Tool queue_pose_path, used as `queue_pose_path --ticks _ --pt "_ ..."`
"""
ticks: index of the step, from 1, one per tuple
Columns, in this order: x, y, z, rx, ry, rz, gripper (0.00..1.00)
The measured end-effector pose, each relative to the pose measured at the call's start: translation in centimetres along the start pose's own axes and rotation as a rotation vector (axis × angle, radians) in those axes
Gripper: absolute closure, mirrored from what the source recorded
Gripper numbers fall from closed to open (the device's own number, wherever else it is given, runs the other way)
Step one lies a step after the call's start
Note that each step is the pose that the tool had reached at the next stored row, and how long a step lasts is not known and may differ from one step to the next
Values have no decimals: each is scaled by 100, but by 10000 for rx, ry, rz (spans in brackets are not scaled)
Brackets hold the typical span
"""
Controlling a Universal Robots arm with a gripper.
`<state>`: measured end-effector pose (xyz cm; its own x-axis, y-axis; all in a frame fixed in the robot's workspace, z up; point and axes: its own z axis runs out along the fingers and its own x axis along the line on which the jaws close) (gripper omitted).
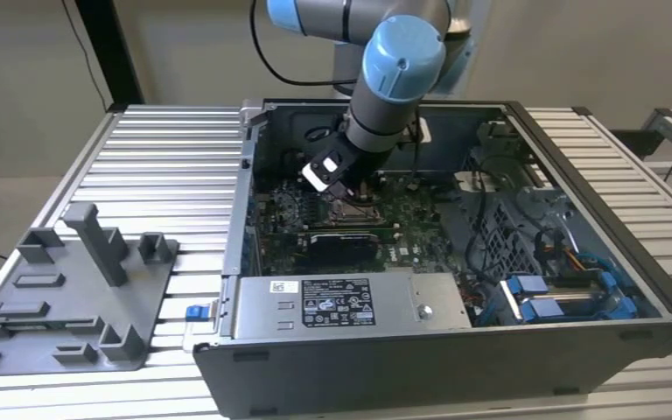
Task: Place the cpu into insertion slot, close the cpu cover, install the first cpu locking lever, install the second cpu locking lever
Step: 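Install the first cpu locking lever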
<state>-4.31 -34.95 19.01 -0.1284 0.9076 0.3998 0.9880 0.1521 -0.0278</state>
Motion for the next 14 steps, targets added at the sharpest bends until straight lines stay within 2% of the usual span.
queue_pose_path --ticks 14 --pt "-22 52 30 1 -2 1 100"
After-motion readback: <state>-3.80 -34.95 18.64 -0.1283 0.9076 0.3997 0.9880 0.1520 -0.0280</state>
